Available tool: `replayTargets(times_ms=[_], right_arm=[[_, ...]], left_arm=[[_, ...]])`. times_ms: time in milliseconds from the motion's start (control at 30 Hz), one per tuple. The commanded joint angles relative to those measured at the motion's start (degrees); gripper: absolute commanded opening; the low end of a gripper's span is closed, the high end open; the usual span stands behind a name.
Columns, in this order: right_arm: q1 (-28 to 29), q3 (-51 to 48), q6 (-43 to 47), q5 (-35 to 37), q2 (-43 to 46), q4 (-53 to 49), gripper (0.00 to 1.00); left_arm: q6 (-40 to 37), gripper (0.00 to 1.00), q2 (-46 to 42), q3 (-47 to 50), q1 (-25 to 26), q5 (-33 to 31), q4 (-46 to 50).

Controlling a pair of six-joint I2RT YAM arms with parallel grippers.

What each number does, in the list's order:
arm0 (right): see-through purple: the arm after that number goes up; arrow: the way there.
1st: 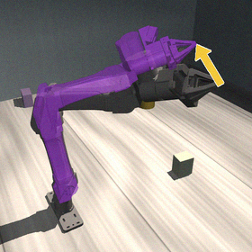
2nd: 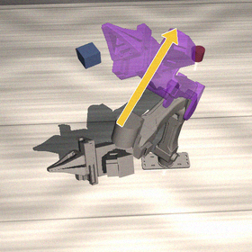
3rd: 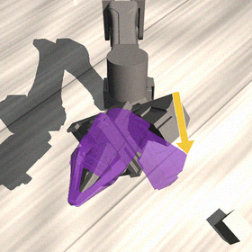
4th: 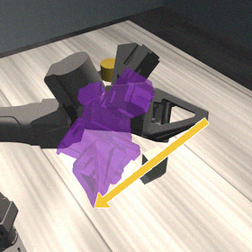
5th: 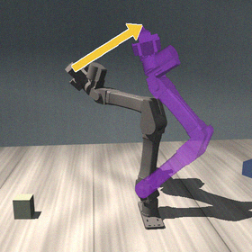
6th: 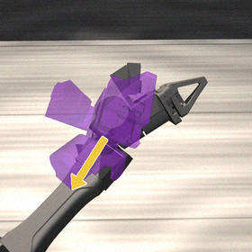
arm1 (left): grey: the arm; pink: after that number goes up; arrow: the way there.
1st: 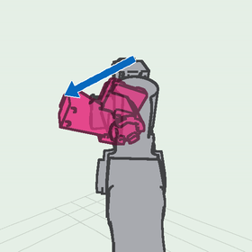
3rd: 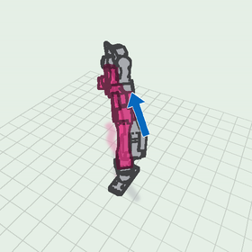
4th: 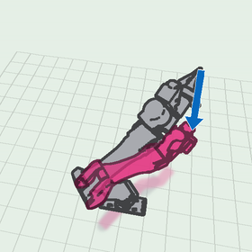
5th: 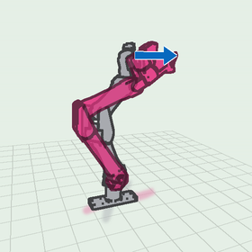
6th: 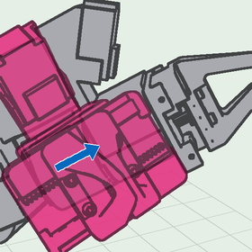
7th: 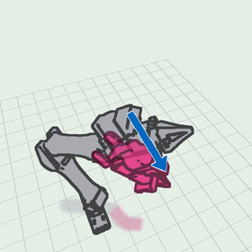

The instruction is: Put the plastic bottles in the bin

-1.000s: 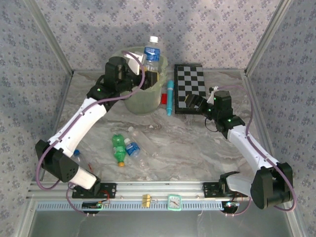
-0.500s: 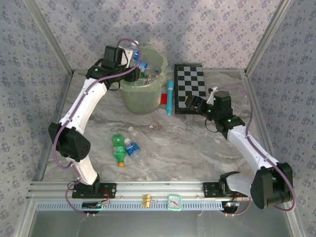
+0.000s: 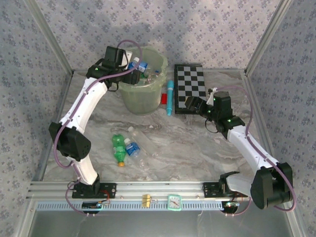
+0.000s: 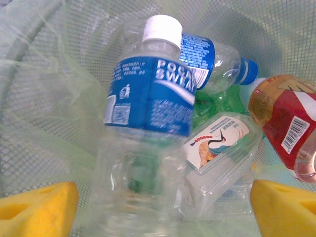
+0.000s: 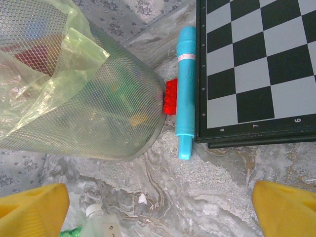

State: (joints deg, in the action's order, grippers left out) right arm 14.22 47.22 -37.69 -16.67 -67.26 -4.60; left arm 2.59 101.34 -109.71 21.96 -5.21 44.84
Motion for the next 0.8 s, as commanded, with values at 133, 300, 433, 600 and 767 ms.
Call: replayTargets(times_ms=[133,300,433,600,767], right_arm=[[0.0,-0.9,1.2,0.2,1.0,-0.3,0.97],[0.2,-2.3,1.2,-1.0,0.9,1.7,0.97],[0.5,-3.0,3.5,-2.4,0.6,3.1,0.97],[0.7,-3.6,4.6,-4.3,0.2,3.9,0.99],[1.2,-4.2,4.6,-4.3,-0.3,5.2,1.00]], left_arm=[[3.6,0.97,-9.5,3.9,-0.2,-3.2,-6.5],[8.1,1.00,-18.9,12.9,-2.6,-4.6,-11.6],[14.1,1.00,-27.4,23.3,-6.5,-6.8,-13.4],[23.1,1.00,-40.1,40.1,-11.9,-10.8,-12.5],[33.9,1.00,-50.1,56.5,-16.9,-16.5,-8.4]])
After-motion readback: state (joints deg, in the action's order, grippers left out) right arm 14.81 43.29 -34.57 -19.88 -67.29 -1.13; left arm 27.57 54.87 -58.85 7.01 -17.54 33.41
